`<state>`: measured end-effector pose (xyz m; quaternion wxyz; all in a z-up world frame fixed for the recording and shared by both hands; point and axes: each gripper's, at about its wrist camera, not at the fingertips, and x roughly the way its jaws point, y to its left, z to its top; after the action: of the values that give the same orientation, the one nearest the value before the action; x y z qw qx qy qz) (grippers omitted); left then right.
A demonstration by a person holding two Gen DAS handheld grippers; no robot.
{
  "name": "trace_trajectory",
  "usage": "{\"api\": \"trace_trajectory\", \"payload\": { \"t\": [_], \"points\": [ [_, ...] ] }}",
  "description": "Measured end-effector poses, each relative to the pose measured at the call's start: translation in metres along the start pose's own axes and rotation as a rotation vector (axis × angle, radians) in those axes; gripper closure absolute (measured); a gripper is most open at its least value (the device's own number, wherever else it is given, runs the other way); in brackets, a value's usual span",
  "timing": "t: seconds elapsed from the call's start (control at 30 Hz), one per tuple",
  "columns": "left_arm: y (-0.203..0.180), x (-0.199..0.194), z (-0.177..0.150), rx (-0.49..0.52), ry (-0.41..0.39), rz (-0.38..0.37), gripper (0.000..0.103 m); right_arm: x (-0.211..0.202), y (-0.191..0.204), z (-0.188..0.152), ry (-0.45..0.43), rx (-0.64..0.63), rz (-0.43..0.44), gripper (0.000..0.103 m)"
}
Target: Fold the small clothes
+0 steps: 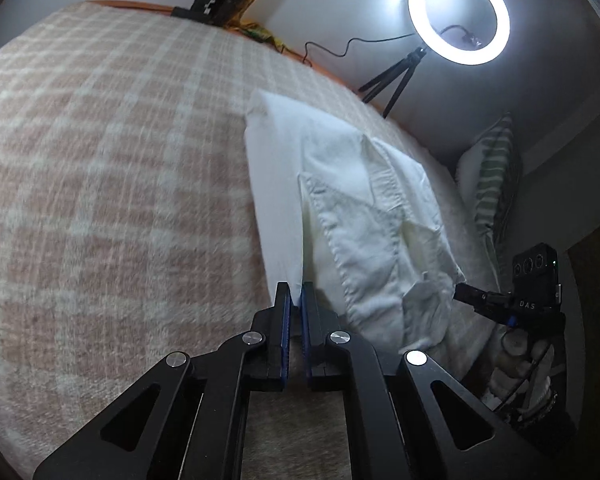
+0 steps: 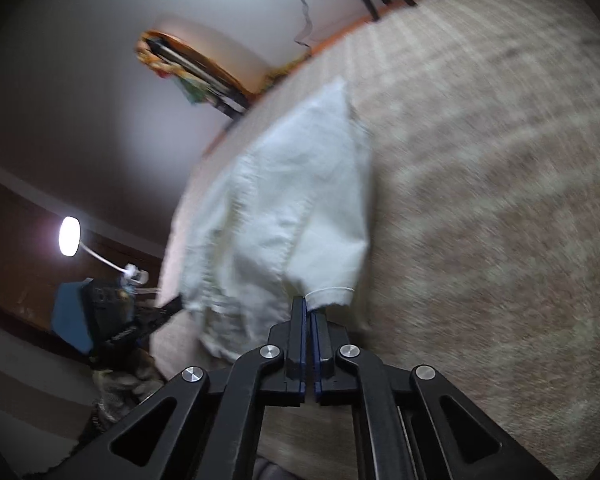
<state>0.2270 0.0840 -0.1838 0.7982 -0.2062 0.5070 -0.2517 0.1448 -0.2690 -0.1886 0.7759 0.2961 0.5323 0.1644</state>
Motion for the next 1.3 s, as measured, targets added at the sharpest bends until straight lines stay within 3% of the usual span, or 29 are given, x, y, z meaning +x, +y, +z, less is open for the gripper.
{"api": "trace_trajectory", "payload": {
  "t": [0.17, 0.27, 0.3, 0.33, 0.4, 0.43, 0.47, 0.5, 0.63, 0.83, 1.13, 1.3],
  "points": [
    [0.001, -0.008, -0.003, 0.028, 0.003, 0.012, 0.1, -0.005, 0.0, -0.005, 0.011, -0.045, -0.063, 0.103],
    [0.008, -0.022, -0.002, 0.018, -0.004, -0.005, 0.1, -0.018, -0.002, -0.002, 0.001, -0.056, -0.065, 0.097],
    [0.011, -0.026, -0.002, 0.008, -0.009, -0.007, 0.099, -0.022, -0.002, 0.001, -0.013, -0.06, -0.068, 0.09],
    [0.014, -0.03, -0.001, -0.004, -0.02, -0.014, 0.097, -0.029, -0.004, 0.002, -0.033, -0.062, -0.068, 0.075],
    [0.02, -0.034, 0.003, -0.033, -0.041, -0.027, 0.085, -0.037, -0.008, 0.006, -0.072, -0.048, -0.048, 0.063],
    [0.023, -0.034, 0.006, -0.054, -0.041, -0.027, 0.079, -0.039, -0.011, 0.01, -0.082, -0.033, -0.025, 0.063],
    [0.026, -0.033, 0.009, -0.079, -0.042, -0.03, 0.065, -0.039, -0.013, 0.012, -0.086, -0.023, -0.009, 0.063],
    [0.029, -0.032, 0.012, -0.099, -0.05, -0.042, 0.06, -0.038, -0.015, 0.015, -0.089, -0.015, -0.003, 0.062],
    [0.035, -0.028, 0.023, -0.142, -0.076, -0.073, 0.06, -0.023, -0.016, 0.027, -0.082, -0.021, -0.02, 0.049],
    [0.043, -0.004, 0.047, -0.241, -0.061, -0.142, 0.055, 0.0, -0.025, 0.047, -0.067, -0.002, -0.002, 0.042],
    [0.049, 0.036, 0.067, -0.305, -0.007, -0.19, 0.054, 0.027, -0.042, 0.07, -0.06, 0.071, 0.079, 0.042],
    [0.047, 0.043, 0.069, -0.313, -0.02, -0.226, 0.056, 0.036, -0.042, 0.075, -0.049, 0.068, 0.128, 0.044]
  ]
}}
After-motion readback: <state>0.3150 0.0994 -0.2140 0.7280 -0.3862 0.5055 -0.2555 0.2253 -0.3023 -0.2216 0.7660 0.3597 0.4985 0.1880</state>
